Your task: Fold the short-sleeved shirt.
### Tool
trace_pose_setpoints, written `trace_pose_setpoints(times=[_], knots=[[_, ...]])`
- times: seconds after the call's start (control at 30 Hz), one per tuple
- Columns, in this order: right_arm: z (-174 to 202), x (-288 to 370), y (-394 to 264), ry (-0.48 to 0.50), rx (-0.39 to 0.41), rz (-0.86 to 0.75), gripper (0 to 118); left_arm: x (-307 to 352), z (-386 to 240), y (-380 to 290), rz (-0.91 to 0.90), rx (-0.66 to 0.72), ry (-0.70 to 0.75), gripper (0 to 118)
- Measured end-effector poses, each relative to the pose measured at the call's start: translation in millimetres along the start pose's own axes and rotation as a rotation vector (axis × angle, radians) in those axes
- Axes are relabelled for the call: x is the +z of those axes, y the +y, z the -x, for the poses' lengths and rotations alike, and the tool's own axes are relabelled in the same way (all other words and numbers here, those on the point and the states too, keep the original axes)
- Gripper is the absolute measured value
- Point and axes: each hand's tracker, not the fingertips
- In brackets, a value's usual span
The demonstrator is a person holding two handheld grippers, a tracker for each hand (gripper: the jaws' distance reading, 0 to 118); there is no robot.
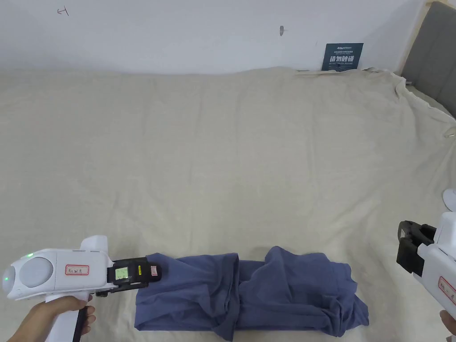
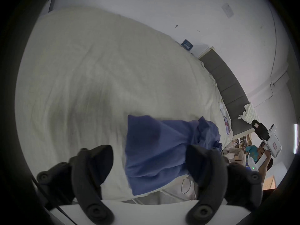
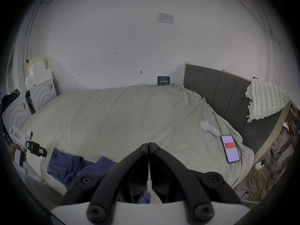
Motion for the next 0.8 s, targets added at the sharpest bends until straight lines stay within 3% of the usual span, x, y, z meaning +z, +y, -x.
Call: trace_pose_setpoints(times=[0.13, 0.27, 0.4, 0.43, 0.53, 0.57, 0.7, 0.8], knots=[[0.4, -2.1, -1.4, -0.006, 0.001, 0.010, 0, -16.3, 9.5, -3.9, 0.042, 0.027, -0.017, 96], [0.3, -3.4, -2.1, -0.010, 0.002, 0.017, 0, -34.8, 12.2, -7.7, 0.063, 0.027, -0.051, 76], [-0.2, -4.2, -2.3, -0.017, 0.004, 0.022, 0, -39.6, 5.7, -10.8, 0.053, 0.023, -0.059, 68], [-0.7, -4.6, -2.4, -0.017, 0.004, 0.023, 0, -39.0, 5.6, -10.1, 0.045, 0.031, -0.068, 62], [-0.7, -5.3, -2.4, -0.017, 0.004, 0.026, 0, -40.5, 0.0, -12.8, 0.042, 0.052, -0.055, 25], [-0.9, -5.6, -2.4, -0.018, 0.006, 0.027, 0, -40.6, -0.5, -14.9, 0.042, 0.046, -0.054, 19], [-0.7, -5.9, -1.4, -0.015, 0.004, 0.025, 0, -31.3, -9.0, -18.1, 0.022, 0.052, -0.048, 7], [0.0, -6.4, 0.1, -0.012, 0.004, 0.022, 0, -16.7, -21.5, -16.4, 0.009, 0.015, -0.035, 4]])
